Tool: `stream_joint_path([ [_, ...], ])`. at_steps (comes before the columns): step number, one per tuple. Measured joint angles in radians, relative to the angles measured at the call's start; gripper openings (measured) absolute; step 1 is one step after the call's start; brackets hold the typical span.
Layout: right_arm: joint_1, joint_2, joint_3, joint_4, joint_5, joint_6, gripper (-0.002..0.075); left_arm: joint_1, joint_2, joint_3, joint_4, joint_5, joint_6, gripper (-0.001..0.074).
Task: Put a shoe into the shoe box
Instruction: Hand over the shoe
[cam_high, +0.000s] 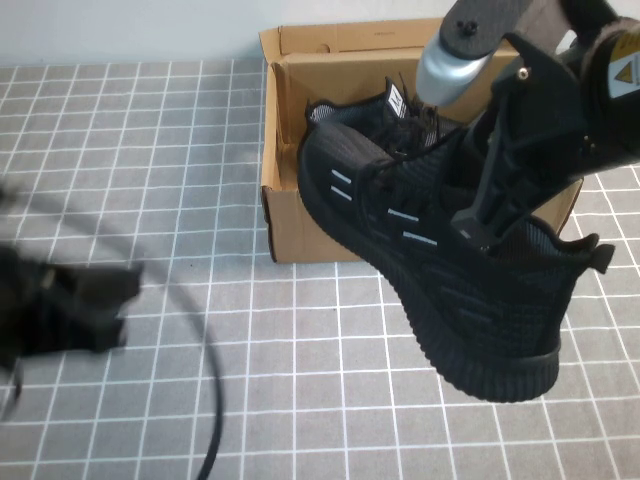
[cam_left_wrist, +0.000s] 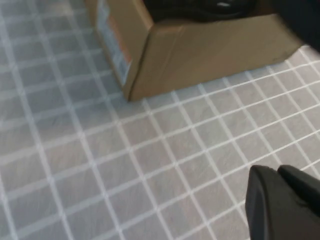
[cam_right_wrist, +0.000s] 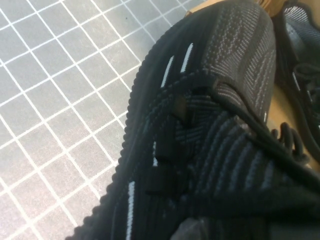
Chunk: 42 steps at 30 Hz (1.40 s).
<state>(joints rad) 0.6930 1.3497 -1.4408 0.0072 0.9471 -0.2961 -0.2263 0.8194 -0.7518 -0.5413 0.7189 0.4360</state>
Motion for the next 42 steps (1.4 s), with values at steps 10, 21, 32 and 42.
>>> stream_joint_path([
  [10,-0.053,0.028,0.0,0.008,-0.008,0.0,0.0,0.0,0.442,-0.481,-0.193,0.256,0.371,-0.0001],
  [21,-0.123,0.049,0.0,0.012,-0.021,-0.005,0.0,0.0,0.782,-0.85,-0.343,0.497,0.594,-0.0001],
  [32,-0.13,0.103,-0.073,0.095,-0.025,-0.413,0.0,0.0,0.817,-0.887,-0.369,0.505,0.849,0.0287],
  [42,-0.13,0.109,-0.091,0.215,-0.033,-0.878,0.0,-0.052,0.819,-0.887,-0.364,0.505,0.943,0.0446],
])
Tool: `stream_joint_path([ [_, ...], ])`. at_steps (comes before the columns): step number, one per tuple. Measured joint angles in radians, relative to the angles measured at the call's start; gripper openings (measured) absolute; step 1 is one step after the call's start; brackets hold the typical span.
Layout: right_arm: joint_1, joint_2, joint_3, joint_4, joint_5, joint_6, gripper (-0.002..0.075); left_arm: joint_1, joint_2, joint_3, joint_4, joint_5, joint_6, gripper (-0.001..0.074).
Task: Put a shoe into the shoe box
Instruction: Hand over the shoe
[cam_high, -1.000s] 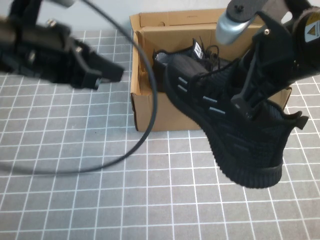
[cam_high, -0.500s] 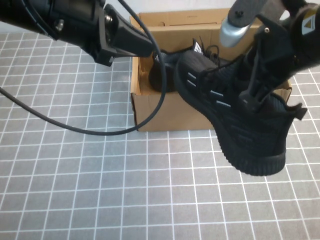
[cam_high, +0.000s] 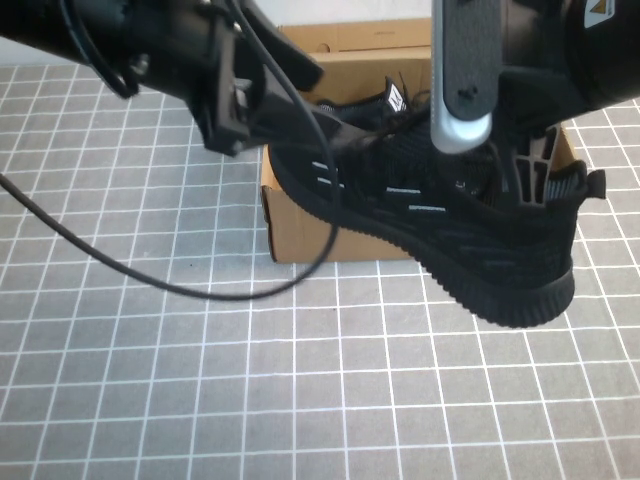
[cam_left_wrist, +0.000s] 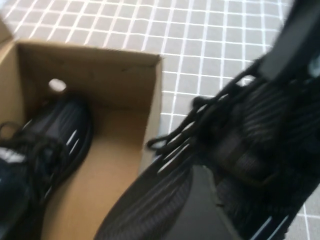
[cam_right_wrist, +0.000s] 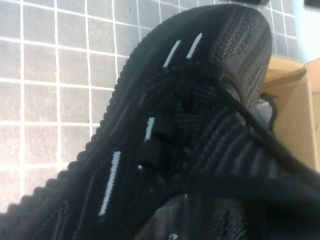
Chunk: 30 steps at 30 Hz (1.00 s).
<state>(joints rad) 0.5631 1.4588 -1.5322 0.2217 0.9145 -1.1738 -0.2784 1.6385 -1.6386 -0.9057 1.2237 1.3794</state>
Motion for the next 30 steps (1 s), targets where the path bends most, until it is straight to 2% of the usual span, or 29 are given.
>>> stream_joint_path([
  [6,0.0,0.0,0.0,0.009,-0.002,-0.064,0.0,-0.066,0.0,0.0,0.029,0.002,0.109,0.0449],
  [12,0.0,0.0,0.0,0.044,0.003,-0.103,0.0,-0.128,0.027,0.0,0.04,0.003,0.144,0.0449],
  [30,0.0,0.002,0.0,0.038,0.047,-0.159,0.0,-0.176,0.13,0.0,0.027,0.001,0.194,0.0451],
])
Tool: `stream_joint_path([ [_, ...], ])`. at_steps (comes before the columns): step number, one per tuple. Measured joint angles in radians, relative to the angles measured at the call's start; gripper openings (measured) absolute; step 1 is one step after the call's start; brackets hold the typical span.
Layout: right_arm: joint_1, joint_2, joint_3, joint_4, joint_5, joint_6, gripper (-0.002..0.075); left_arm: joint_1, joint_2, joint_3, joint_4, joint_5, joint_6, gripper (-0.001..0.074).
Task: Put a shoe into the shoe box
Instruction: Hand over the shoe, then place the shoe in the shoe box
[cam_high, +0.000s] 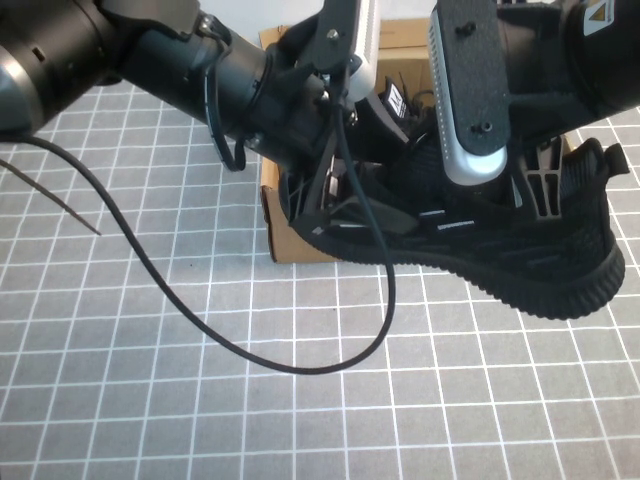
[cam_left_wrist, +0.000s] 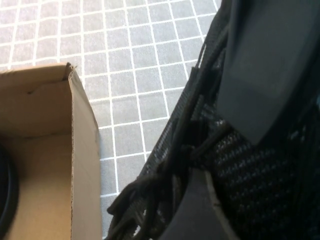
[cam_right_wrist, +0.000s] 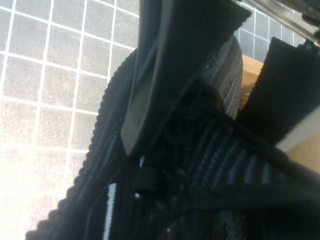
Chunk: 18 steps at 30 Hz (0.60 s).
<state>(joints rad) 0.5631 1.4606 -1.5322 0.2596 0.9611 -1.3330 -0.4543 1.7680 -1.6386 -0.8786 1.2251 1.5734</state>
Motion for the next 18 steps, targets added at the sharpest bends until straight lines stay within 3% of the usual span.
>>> stream_joint_path([
  [9,-0.001,0.002,0.0,-0.002,-0.005,0.009,0.0,-0.002,0.01,-0.002,-0.004,-0.004,-0.017,0.0419],
  [18,-0.001,0.002,0.0,0.031,-0.007,0.011,0.0,-0.002,0.01,-0.002,-0.004,-0.005,-0.021,0.0131],
])
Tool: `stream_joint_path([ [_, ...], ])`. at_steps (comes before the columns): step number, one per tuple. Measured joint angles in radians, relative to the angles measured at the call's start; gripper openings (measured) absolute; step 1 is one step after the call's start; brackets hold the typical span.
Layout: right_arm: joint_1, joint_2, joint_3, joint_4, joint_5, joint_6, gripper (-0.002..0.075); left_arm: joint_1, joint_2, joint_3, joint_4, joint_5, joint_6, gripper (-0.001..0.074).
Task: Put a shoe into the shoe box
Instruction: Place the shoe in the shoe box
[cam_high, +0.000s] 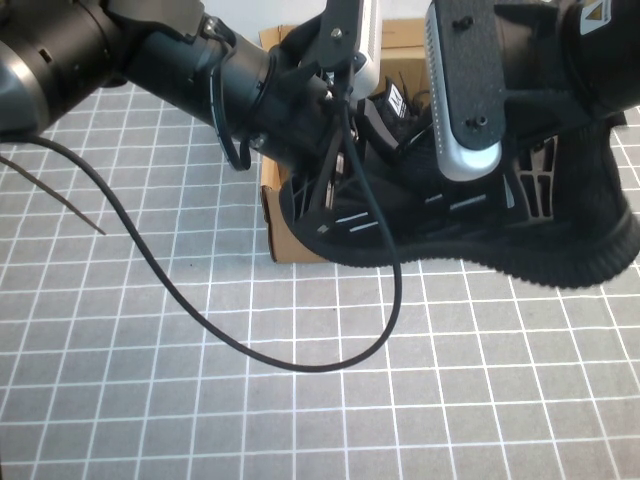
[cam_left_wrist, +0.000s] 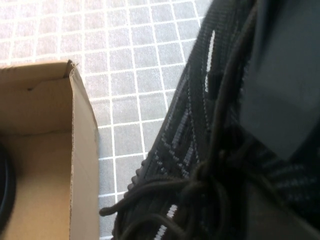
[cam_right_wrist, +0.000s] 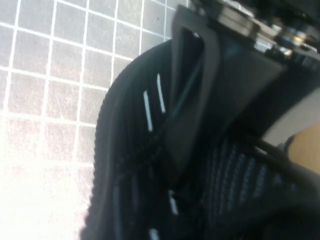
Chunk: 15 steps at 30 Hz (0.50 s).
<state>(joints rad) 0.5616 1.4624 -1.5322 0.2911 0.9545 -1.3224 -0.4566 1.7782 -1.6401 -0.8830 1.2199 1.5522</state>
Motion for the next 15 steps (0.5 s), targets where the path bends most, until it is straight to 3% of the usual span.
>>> stream_joint_path([
  [3,0.0,0.0,0.0,0.01,0.0,0.009,0.0,0.0,0.0,-0.002,-0.003,0.0,0.0,0.0059],
  [8,0.0,0.0,0.0,0.007,-0.002,0.207,0.0018,0.0,0.0,-0.002,-0.003,-0.015,-0.036,0.0038],
  [15,0.0,-0.006,-0.004,-0.163,-0.044,0.754,0.0248,0.0,0.01,-0.002,0.04,-0.133,-0.051,0.0029],
])
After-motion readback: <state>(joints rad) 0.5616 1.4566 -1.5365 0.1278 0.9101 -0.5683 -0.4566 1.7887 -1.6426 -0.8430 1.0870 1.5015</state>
